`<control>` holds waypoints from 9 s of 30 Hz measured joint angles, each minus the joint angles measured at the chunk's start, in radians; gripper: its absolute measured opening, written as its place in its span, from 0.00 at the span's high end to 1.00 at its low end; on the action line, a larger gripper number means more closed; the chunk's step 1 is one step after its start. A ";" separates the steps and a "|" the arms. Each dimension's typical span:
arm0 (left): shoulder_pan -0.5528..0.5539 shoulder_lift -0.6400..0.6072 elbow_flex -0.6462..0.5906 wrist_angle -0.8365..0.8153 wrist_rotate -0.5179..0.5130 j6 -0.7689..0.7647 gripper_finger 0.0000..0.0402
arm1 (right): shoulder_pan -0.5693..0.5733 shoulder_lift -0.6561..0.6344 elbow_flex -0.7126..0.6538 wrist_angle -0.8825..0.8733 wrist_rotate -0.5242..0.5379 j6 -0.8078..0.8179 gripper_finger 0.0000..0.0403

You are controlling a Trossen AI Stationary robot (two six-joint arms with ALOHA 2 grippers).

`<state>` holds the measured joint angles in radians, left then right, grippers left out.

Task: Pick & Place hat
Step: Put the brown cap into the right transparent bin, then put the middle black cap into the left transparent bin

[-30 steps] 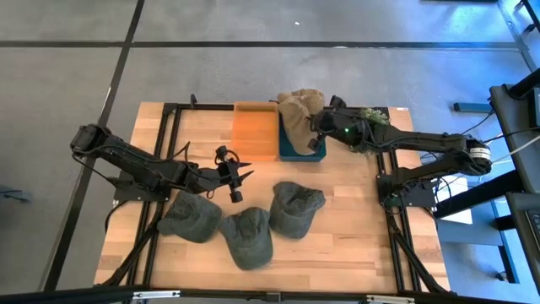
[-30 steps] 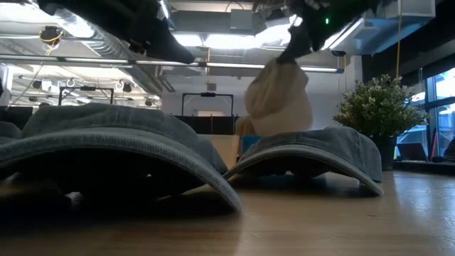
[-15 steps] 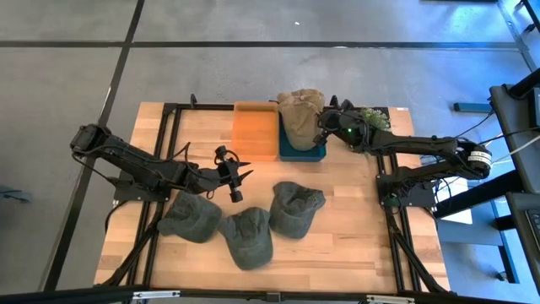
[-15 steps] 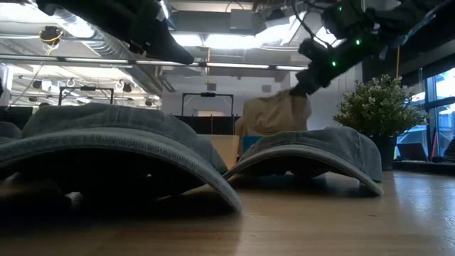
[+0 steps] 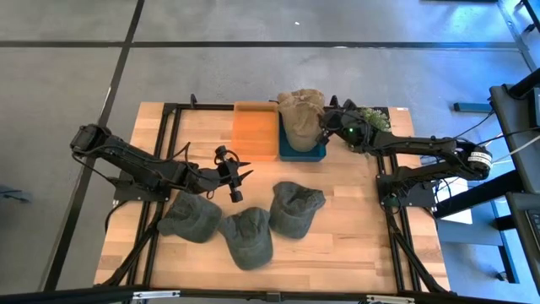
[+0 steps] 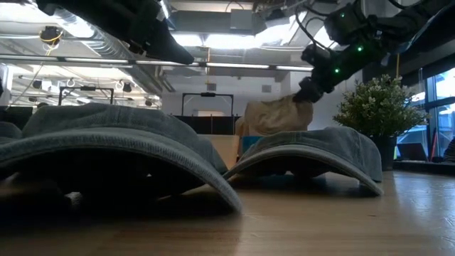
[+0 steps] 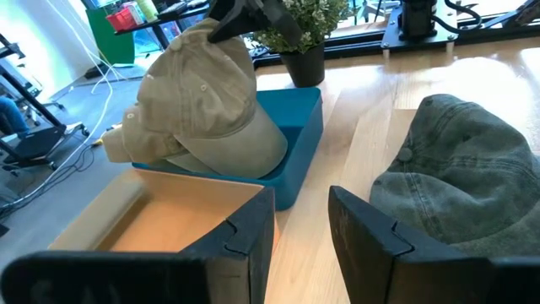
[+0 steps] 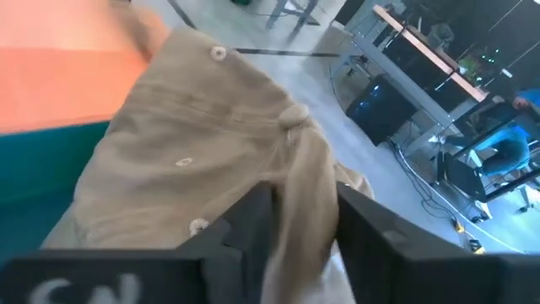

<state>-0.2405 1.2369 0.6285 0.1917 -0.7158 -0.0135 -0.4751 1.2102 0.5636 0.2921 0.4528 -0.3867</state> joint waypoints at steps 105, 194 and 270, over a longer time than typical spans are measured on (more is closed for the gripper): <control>-0.029 0.255 0.000 -0.174 0.671 -0.506 0.43 | 0.311 0.211 0.043 0.151 -0.115 0.098 0.40; 0.542 0.153 0.887 -1.030 0.457 0.652 0.88 | 0.310 0.212 0.043 0.134 -0.078 0.118 0.40; 0.806 0.612 0.883 -0.824 0.132 0.679 0.71 | 0.307 0.212 0.043 0.104 -0.079 0.150 0.40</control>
<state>0.5654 1.8488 1.5120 -0.6319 -0.5842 0.6659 -0.1677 1.4220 0.6067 0.3958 0.3733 -0.2362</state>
